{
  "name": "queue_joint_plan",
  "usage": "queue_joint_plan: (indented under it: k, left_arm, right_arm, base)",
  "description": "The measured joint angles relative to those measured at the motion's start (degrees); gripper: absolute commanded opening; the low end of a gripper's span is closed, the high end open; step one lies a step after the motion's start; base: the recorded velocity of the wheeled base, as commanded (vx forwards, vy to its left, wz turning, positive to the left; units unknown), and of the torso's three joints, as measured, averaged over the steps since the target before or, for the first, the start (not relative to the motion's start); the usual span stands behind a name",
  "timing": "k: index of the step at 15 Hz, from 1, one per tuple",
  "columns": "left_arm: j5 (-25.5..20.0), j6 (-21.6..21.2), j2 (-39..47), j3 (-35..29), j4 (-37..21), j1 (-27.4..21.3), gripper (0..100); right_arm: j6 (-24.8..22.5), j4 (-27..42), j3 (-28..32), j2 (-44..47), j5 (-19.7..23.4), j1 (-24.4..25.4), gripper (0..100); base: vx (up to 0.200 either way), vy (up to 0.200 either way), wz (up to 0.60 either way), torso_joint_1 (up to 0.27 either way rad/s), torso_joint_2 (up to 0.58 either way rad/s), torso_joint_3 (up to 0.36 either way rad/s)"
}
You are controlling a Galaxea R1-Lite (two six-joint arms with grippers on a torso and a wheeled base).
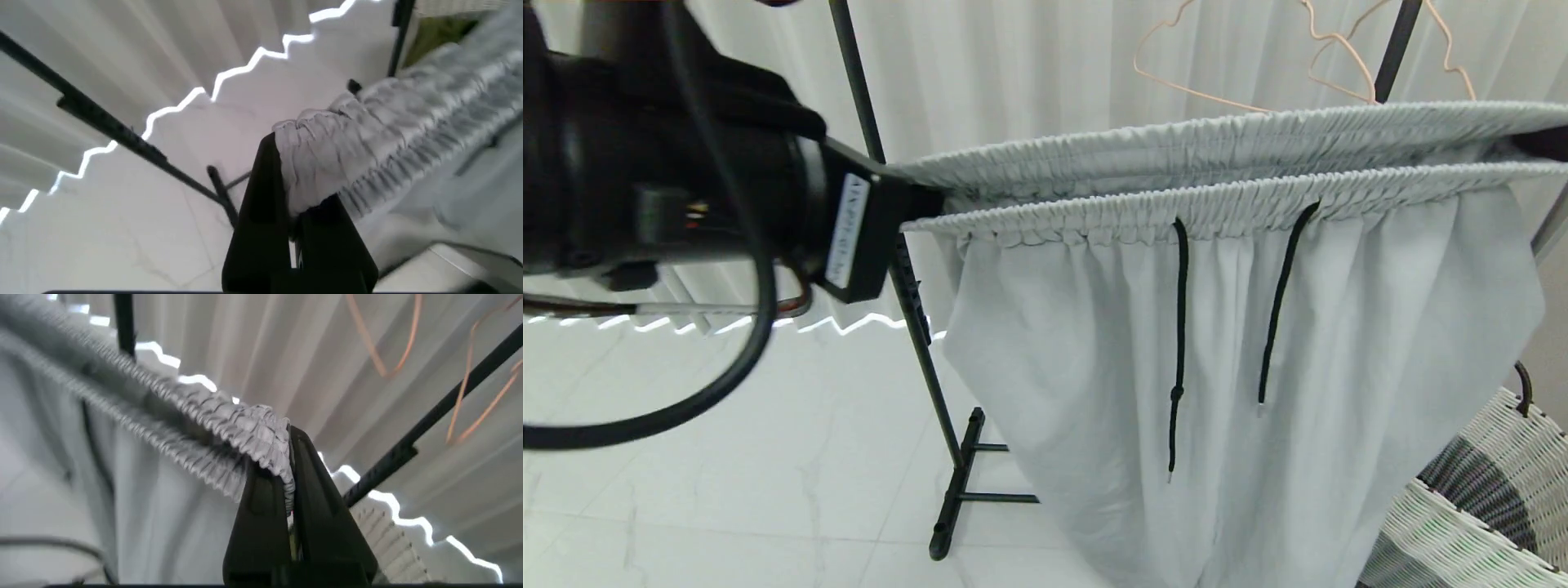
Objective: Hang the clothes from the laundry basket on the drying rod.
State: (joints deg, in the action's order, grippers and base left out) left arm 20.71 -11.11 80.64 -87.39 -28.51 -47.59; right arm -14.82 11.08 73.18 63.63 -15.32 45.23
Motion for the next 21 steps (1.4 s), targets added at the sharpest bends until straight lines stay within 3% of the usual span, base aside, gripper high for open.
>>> queue_joint_plan:
  k: [4,7,10,14,17,21]
  left_arm:
    - [0.0,3.8,-6.9,4.5,-1.6,-8.9,0]
    - [0.3,5.4,-8.9,5.1,-1.5,-17.0,0]
    - [3.4,5.7,-9.6,5.2,-1.5,-20.6,0]
    - [7.4,6.3,-10.2,3.9,-1.5,-20.4,0]
    - [7.5,5.2,-9.3,3.4,-0.1,-14.2,0]
    - [10.7,-6.2,-6.3,4.1,13.7,-9.5,0]
  right_arm:
    - [-0.4,-6.5,4.2,6.6,0.6,-0.4,0]
    - [-1.0,-6.8,8.2,10.4,0.6,1.7,0]
    - [-1.1,-6.6,9.3,12.4,0.3,4.5,0]
    - [-1.1,-6.2,9.4,12.9,-0.1,5.9,0]
    - [-1.2,-4.7,9.4,12.1,-1.3,4.1,0]
    - [-1.8,1.5,8.0,8.5,-2.4,3.3,0]
  base:
    - [0.0,0.0,0.0,0.0,0.0,0.0]
    - [0.0,0.0,0.0,0.0,0.0,0.0]
    - [0.0,0.0,0.0,0.0,0.0,0.0]
    - [0.0,0.0,0.0,0.0,0.0,0.0]
    - [0.0,0.0,0.0,0.0,0.0,0.0]
    - [0.0,0.0,0.0,0.0,0.0,0.0]
